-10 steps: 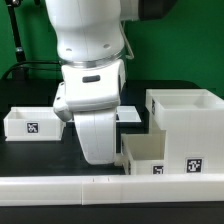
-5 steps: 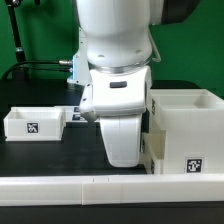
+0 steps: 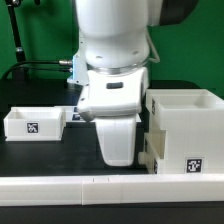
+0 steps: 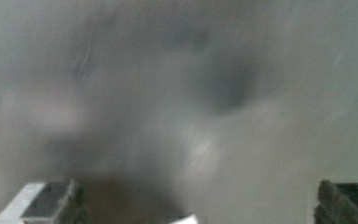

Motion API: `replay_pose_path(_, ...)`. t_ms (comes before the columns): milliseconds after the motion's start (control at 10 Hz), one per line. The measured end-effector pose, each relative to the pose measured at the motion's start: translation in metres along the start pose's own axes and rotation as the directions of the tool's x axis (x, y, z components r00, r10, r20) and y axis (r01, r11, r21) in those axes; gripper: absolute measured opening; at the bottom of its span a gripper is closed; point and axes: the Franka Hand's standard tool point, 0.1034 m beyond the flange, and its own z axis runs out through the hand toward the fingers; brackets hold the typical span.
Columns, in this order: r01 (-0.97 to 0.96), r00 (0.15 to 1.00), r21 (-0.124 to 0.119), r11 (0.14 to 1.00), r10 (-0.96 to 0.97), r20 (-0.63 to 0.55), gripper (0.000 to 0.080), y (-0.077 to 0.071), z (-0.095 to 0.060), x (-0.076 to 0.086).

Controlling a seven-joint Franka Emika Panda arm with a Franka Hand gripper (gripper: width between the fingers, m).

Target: Assemble drawer

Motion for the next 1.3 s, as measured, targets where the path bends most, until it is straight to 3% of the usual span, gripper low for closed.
replay_pose_path(200,0.031,1.0,0.013,0.999,-0.031,-0.003,0.0649,-0.015,-0.003,-0.022)
replay_pose_path(500,0.015,1.0,0.032,0.999,-0.015,0.001,0.0649,-0.056,-0.011,-0.062)
replay_pose_path(700,0.017,1.0,0.022,1.0,-0.017,-0.003,0.0649,-0.059,-0.012,-0.073)
replay_pose_path(1300,-0.012,1.0,0.018,1.0,0.012,-0.003,0.0649,-0.061,-0.011,-0.075)
